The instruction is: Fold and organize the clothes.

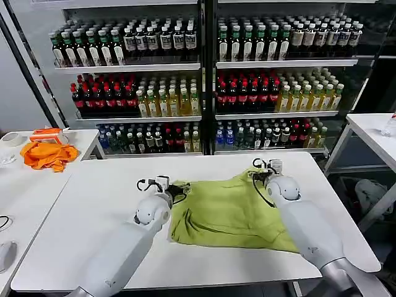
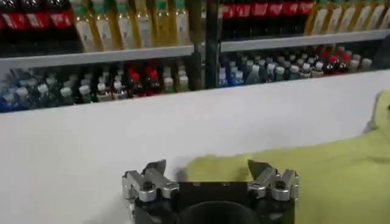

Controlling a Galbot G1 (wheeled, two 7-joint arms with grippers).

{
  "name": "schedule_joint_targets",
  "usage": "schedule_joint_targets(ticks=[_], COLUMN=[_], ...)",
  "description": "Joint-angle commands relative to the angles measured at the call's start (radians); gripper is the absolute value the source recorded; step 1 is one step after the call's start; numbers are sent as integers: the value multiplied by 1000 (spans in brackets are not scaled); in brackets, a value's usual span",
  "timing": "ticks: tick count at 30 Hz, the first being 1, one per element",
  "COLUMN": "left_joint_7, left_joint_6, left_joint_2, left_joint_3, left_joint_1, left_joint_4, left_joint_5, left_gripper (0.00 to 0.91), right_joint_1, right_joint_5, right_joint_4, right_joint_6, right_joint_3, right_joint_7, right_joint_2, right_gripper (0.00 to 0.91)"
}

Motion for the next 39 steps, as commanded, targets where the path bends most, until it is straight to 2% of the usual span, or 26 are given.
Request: schedule_joint_targets(ticks=[1, 15, 25, 33, 39], left_joint_7=[2, 40, 79, 80, 80], left_joint_6=[1, -2, -26, -26, -20], left_joint_2=[2, 11, 32, 58, 90], left_joint_3=[9, -11, -53, -76, -92], left_joint_1=[4, 39, 59, 80, 130], left_joint_4=[15, -37, -119, -200, -278], left_joint_5=[-19, -36, -58, -76, -76], left_gripper=[20, 20, 20, 20, 20], right_joint_1=[13, -13, -49, -108, -236], right_joint_5=[3, 8, 14, 42, 58], right_joint_4=[-49, 3, 178, 317, 485], right_joint_6=[-6, 10, 52, 43, 21], right_joint_3=[-16, 6, 53, 94, 157], right_joint_7=[-1, 8, 17, 26, 37], right_joint_2=[19, 4, -45, -97, -145], right_gripper=[0, 0, 0, 0, 0])
